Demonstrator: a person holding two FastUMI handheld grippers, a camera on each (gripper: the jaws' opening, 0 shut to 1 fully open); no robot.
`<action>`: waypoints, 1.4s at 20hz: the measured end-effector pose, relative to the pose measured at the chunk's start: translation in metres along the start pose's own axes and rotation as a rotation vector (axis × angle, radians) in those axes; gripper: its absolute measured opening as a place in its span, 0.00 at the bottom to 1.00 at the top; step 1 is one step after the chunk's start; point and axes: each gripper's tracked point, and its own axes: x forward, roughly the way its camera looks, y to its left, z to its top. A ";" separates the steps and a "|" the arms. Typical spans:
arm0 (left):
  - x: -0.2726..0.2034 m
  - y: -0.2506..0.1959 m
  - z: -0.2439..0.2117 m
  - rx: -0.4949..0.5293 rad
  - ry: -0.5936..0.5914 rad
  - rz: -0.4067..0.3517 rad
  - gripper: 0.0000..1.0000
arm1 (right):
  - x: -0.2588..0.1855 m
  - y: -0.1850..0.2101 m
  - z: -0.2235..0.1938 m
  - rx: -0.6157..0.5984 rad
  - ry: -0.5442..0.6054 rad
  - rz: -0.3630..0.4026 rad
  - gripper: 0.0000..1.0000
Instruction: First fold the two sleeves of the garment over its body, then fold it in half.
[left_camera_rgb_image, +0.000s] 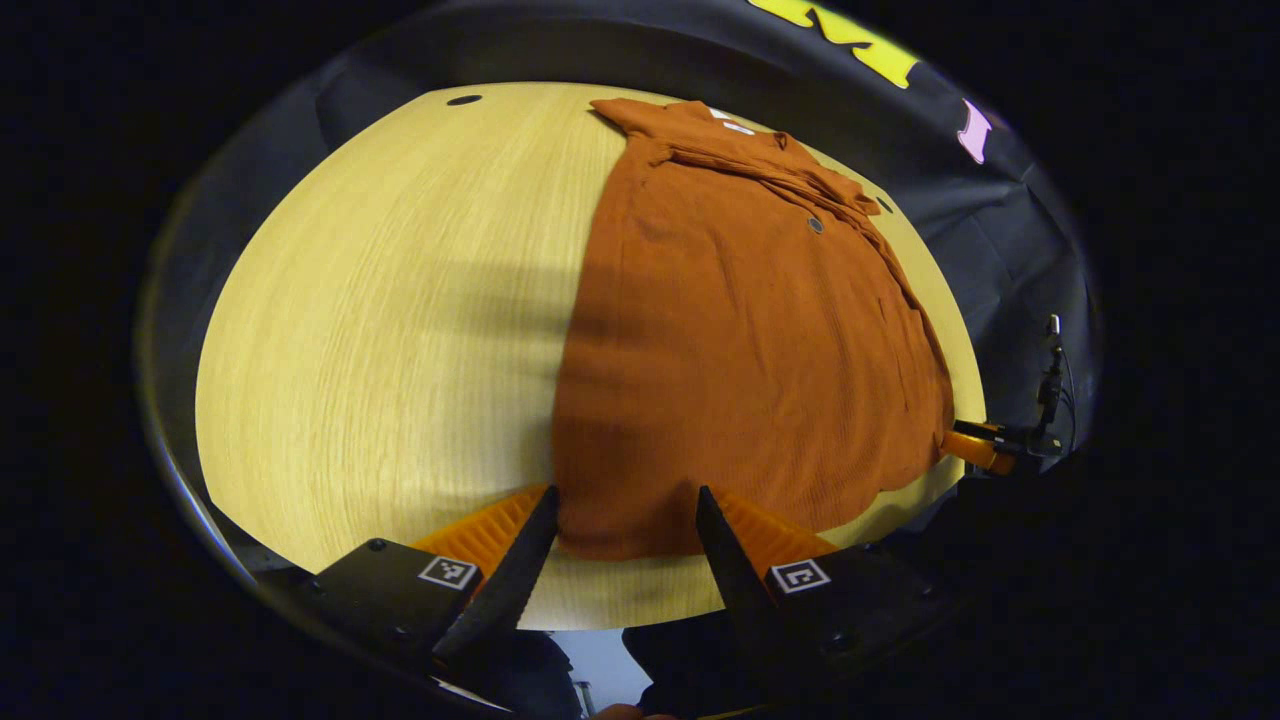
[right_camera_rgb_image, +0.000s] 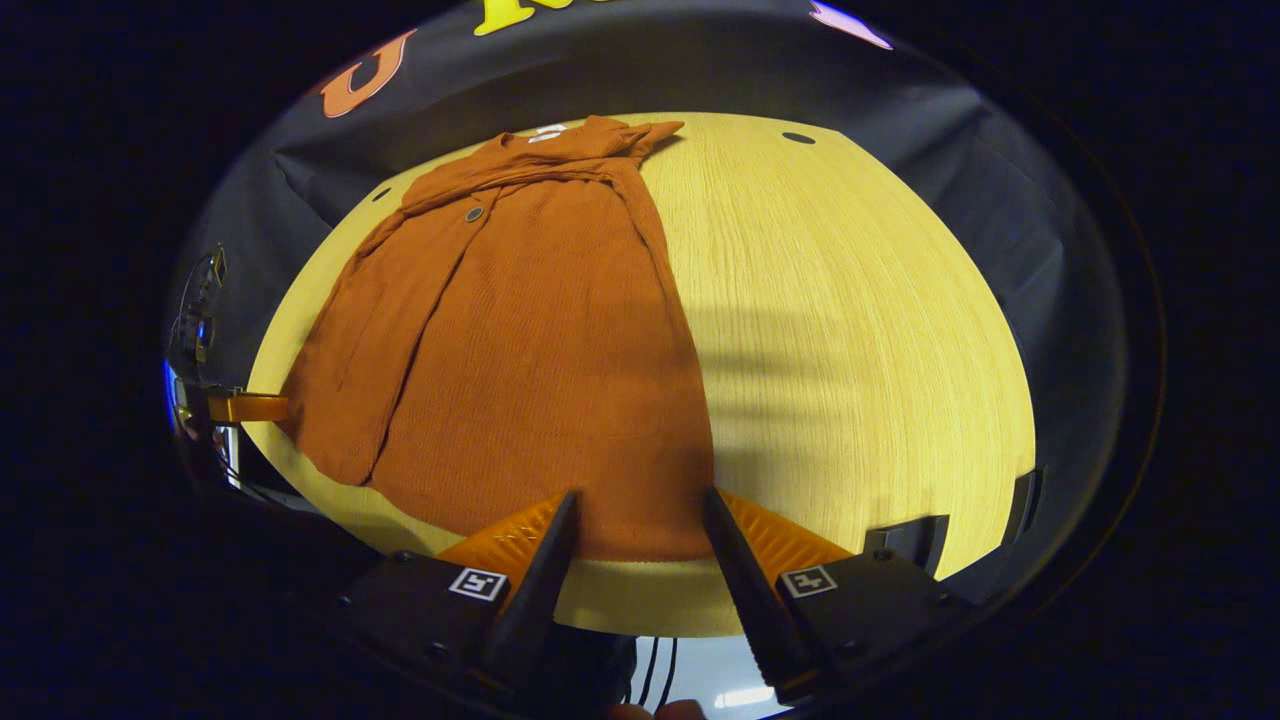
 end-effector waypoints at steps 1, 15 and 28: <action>0.001 -0.001 0.000 0.014 0.003 0.002 0.89 | 0.000 -0.004 0.001 0.015 0.000 -0.011 0.83; 0.007 -0.020 -0.005 -0.029 0.011 -0.053 0.05 | 0.008 -0.003 0.010 0.049 0.033 -0.033 0.06; -0.070 -0.064 0.115 0.156 -0.292 -0.074 0.03 | -0.050 0.007 0.139 0.214 -0.239 0.131 0.01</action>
